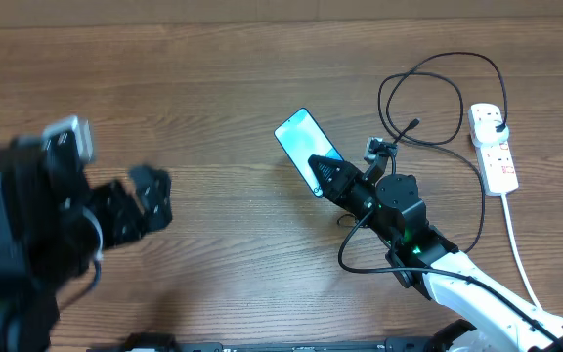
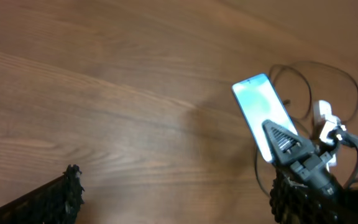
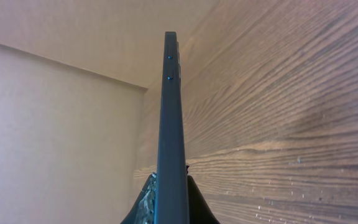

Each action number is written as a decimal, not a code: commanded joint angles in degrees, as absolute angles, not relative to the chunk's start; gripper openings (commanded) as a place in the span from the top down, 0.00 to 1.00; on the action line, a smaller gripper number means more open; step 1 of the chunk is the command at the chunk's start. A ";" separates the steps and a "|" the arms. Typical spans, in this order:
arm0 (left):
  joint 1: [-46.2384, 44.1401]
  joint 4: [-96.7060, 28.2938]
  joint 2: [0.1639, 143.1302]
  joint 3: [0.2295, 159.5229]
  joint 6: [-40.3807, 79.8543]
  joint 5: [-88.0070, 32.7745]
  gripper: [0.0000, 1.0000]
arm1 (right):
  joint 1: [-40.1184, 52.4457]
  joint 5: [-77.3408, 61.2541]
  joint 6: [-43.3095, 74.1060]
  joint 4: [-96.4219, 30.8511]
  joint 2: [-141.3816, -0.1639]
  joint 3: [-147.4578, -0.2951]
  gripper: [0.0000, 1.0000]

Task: Plug charger to phone and switch on socket
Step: 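Open the left gripper and pull it back from the phone, then move the left gripper back to the phone's top end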

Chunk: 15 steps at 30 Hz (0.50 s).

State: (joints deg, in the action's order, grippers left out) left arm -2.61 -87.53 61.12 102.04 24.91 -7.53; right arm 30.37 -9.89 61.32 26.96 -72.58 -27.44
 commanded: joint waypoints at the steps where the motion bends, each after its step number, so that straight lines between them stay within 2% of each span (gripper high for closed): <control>1: -2.48 -84.25 57.12 91.42 32.69 -2.44 0.00 | 30.13 -10.87 63.29 27.90 -71.24 -29.10 0.96; 8: -2.48 -67.96 51.37 68.16 44.07 -14.13 0.00 | 30.09 -11.22 66.46 25.10 -71.24 -29.10 0.96; 15: -2.48 -53.17 60.12 56.29 51.22 -32.36 0.00 | 27.20 -14.57 72.55 22.28 -71.26 -29.10 0.96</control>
